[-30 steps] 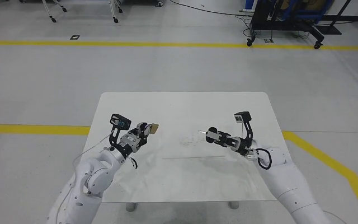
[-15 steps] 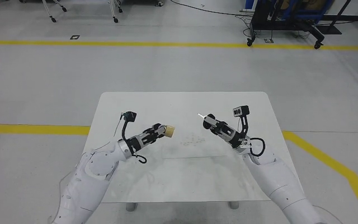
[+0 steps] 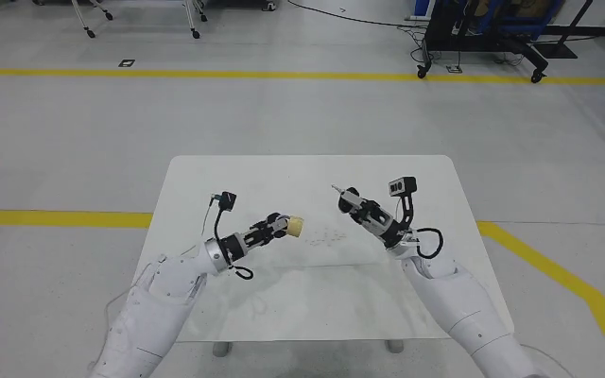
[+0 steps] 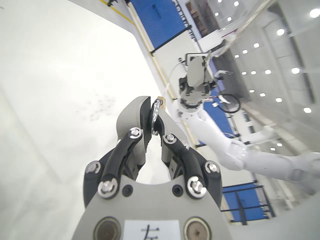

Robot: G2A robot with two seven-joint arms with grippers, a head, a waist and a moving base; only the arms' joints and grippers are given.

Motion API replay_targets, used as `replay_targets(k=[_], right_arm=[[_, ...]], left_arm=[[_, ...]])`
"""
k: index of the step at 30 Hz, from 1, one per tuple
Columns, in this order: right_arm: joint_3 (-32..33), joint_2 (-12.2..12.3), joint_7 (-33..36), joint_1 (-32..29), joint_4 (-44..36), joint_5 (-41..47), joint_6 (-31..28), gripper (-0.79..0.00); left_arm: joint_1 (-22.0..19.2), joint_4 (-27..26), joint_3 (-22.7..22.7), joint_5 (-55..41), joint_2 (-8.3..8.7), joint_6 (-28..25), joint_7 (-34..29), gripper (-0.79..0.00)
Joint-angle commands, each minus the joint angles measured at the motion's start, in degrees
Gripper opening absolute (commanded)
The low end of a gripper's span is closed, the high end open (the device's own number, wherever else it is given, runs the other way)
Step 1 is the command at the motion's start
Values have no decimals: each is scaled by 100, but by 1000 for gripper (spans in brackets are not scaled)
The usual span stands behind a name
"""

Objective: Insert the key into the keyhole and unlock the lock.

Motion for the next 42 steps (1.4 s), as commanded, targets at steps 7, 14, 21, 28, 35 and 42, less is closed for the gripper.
replay_targets(k=[7,14,21,28,35,42], right_arm=[[-814,-383,293,707,994,383,-49,-785],[-998,-542,855,961,1265,625,-214,-785],[-1006,-561,1499,980,1205,516,-252,-785],[-713,-469,1682,783,844,384,-326,-785],[-573,-448,1489,704,740,446,-352,-785],[-573,-448,1489,704,740,446,-352,-785]], left_arm=[[-507,905,454,-1640,-139,37,-1092,-785],[-718,1131,511,-1837,-187,122,-1137,-785],[-752,1160,459,-1953,-188,355,-1164,-785],[-687,1089,331,-2116,-170,661,-1125,-785],[-718,1035,313,-1975,-156,907,-1070,-785],[-700,1085,450,-2289,-196,1868,-900,-785]])
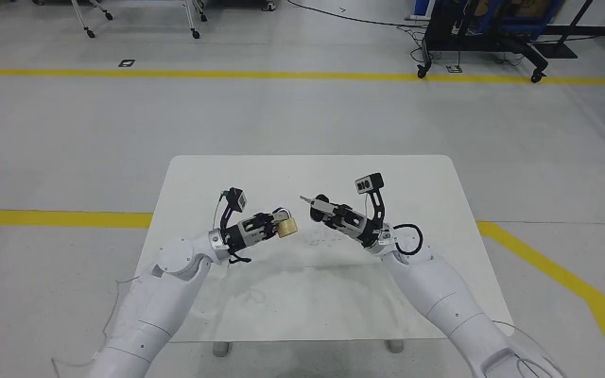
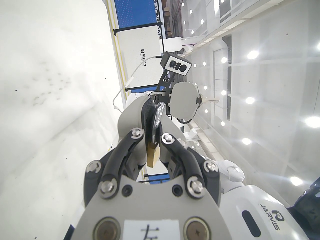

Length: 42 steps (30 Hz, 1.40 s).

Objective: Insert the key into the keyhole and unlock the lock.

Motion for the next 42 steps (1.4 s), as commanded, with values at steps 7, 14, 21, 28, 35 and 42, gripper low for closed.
replay_targets(k=[7,14,21,28,35,42], right_arm=[[382,166,-564,-530,-782,-686,714,-785],[1355,504,-1523,-1862,-2717,-1896,2113,-785],[1596,580,-1834,-2449,-3588,-2254,2556,-785],[1596,580,-1834,-2449,-3588,-2254,2556,-785],[1547,587,-2041,-2443,-3656,-2380,3501,-785],[1430,591,-2615,-2682,-4124,-2681,4705,-785]], left_arm=[[-400,121,224,-1252,-157,2288,514,-785],[-991,651,669,-1348,-328,3134,765,-785],[-1159,873,795,-1424,-403,3102,776,-785],[-1159,873,795,-1424,-403,3102,776,-785],[-1159,873,795,-1424,-403,3102,776,-785],[-1159,873,795,-1424,-403,3102,776,-785]])
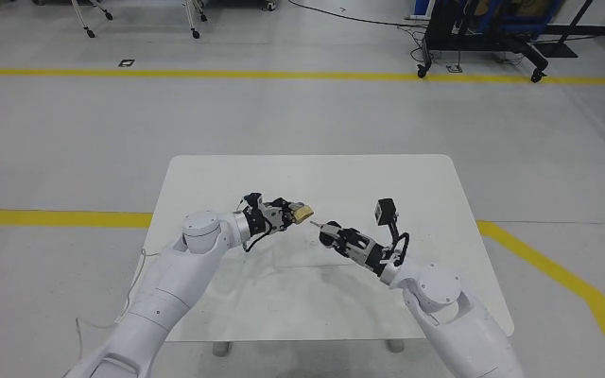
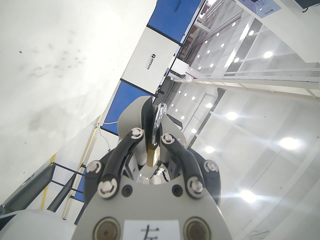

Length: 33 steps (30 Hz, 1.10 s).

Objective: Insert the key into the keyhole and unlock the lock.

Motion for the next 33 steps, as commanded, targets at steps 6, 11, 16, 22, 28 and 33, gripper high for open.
replay_targets(k=[6,11,16,22,28,33], right_arm=[[-15,8,-508,-315,-488,-251,482,-785],[-22,8,-663,-407,-607,-322,616,-785],[-39,7,-743,-430,-659,-401,706,-785],[-110,-4,-826,-371,-667,-496,865,-785],[-110,-4,-826,-371,-667,-496,865,-785],[-110,-4,-826,-371,-667,-496,865,-785]], left_arm=[[0,0,0,0,0,0,0,-785],[0,0,0,0,0,0,0,-785],[0,0,0,0,0,0,0,-785],[0,0,0,0,0,0,0,-785],[0,0,0,0,0,0,0,-785],[0,0,0,0,0,0,0,-785]])
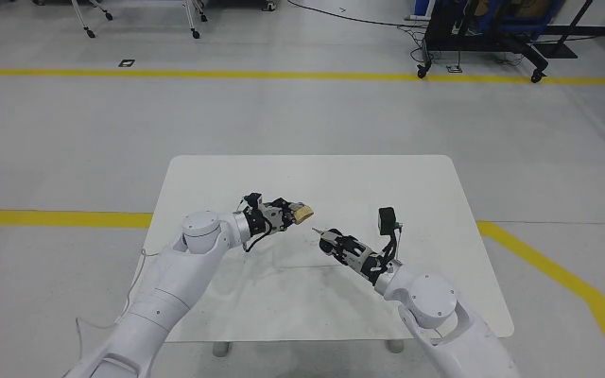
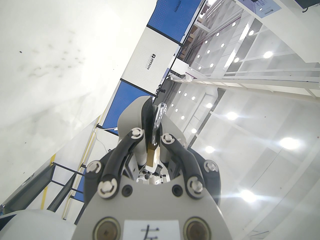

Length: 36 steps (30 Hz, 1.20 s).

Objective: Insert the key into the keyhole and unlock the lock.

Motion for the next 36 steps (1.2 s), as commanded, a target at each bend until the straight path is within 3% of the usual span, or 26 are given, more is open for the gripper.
replay_targets(k=[1,12,19,36], right_arm=[[0,0,0,0,0,0,0,-785],[-24,-1,-48,0,17,-83,21,-785],[-367,-69,-719,85,-240,-494,455,-785],[-736,-272,-1865,272,-9,-188,939,-785]], left_arm=[[0,0,0,0,0,0,0,-785],[0,0,0,0,0,0,0,-785],[103,-131,16,280,-24,-252,608,-785],[43,59,138,377,-106,-197,295,-785]])
